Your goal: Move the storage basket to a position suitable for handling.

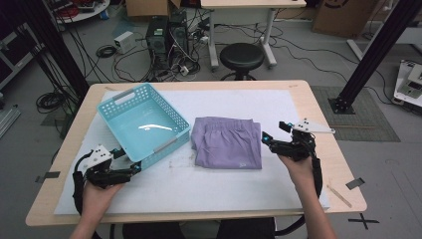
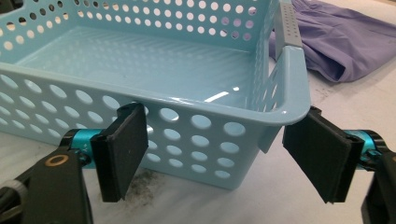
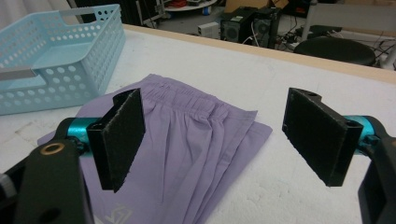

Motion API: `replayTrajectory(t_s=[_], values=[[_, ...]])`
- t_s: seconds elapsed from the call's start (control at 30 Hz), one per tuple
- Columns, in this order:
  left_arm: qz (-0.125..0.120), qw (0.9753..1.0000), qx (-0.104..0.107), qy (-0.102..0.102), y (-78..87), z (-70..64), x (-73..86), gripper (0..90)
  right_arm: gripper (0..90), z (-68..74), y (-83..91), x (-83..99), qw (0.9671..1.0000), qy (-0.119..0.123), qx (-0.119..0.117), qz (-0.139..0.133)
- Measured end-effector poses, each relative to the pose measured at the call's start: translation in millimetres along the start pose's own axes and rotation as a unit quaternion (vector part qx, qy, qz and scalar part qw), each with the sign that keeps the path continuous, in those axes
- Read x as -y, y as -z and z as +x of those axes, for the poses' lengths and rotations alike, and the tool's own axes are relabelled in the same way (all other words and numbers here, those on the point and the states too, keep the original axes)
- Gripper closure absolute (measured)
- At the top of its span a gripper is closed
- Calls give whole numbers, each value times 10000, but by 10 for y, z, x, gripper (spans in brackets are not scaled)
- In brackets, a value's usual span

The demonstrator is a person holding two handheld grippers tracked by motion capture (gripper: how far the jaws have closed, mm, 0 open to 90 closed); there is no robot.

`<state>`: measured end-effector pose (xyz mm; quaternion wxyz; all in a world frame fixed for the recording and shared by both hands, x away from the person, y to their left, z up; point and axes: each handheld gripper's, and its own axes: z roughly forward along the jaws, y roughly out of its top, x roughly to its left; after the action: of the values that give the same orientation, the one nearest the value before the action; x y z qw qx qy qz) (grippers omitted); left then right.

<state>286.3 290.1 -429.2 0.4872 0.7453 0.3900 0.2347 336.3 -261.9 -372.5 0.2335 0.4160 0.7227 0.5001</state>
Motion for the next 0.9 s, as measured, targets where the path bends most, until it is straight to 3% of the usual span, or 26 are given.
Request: replayTrajectory(t_s=[0.13, 0.43, 0.7, 0.9], values=[[-22, 10000, -52, -49, -8, -13, -1, 285, 215, -1, -11, 2, 10000, 22, -3, -3], [-64, 9999, -94, -26, -43, -36, -39, 290, 215, 2, -14, 1, 10000, 8, 1, -9], [-346, 9990, -54, 268, -37, -1, -119, 289, 215, 7, -16, -4, 10000, 17, -5, -16], [-329, 9988, -100, 339, -89, -34, -171, 290, 215, 9, -16, -11, 10000, 20, 13, -32]])
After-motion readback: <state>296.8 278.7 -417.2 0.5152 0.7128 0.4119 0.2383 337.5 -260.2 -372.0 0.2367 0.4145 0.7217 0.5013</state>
